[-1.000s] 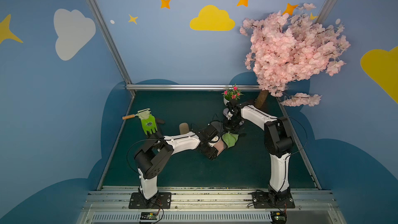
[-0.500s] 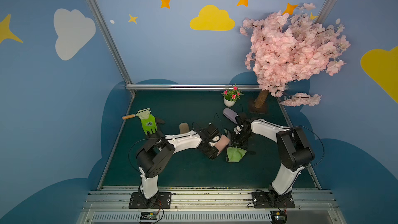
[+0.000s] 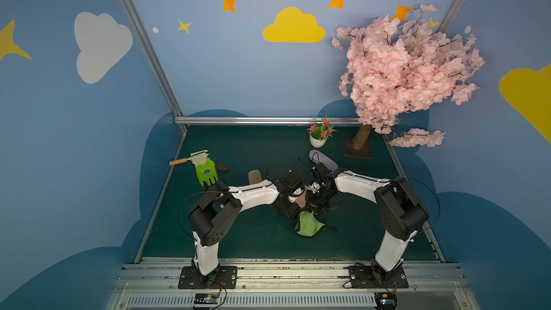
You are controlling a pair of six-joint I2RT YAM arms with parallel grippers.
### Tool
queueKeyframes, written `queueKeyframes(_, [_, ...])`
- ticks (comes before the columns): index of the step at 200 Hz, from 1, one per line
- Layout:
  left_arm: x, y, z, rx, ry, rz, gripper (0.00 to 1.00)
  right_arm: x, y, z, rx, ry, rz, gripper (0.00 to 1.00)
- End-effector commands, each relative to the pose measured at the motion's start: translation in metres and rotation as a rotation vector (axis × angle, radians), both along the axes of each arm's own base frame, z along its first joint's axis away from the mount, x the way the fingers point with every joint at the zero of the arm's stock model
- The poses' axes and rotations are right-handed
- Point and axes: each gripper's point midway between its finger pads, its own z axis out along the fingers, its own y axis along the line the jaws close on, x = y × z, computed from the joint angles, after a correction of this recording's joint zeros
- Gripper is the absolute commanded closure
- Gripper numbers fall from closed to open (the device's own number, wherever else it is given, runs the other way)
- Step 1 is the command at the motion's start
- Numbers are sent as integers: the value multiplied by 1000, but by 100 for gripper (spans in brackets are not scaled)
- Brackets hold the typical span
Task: Wipe the eyeglass case
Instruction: Wipe the dirt from the eyeglass case.
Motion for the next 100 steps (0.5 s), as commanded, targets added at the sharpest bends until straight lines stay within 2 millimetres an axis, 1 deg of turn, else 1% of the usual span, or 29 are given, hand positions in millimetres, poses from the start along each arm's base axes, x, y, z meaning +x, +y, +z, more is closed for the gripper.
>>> queueKeyframes(1, [-28,28,-49,124,134,15,97,-13,9,8,122,84,48,100])
queueKeyframes(13, [-28,28,-48,120,130,13,97,2,-27,-4,-18,53,31,100])
queueKeyframes(20, [-28,28,-48,119,129,12,97,12,-51,-9,-105,28,21,100])
queueKeyframes(26, [-28,29,-48,117,126,12,97,20,-66,-11,-156,9,11,100])
queueKeyframes(37, [-28,27,-47,104,118,5,97,35,-87,-11,-209,-22,-12,100])
queueKeyframes(45, [-28,27,-47,96,111,-2,97,44,-97,-7,-224,-39,-32,100])
queueKeyframes(57, [-28,26,-46,82,99,-12,97,58,-102,7,-216,-80,-50,100])
queueKeyframes(70, [-28,26,-45,66,92,-16,97,70,-102,29,-206,-140,-62,100])
queueKeyframes(85, [-30,25,-46,60,112,-16,97,78,-90,53,-158,-193,-81,100])
queueKeyframes(93, [-29,25,-46,63,123,-15,97,78,-79,60,-113,-199,-97,100])
queueKeyframes(100, [-29,25,-47,66,130,-16,97,77,-70,61,-89,-193,-110,100])
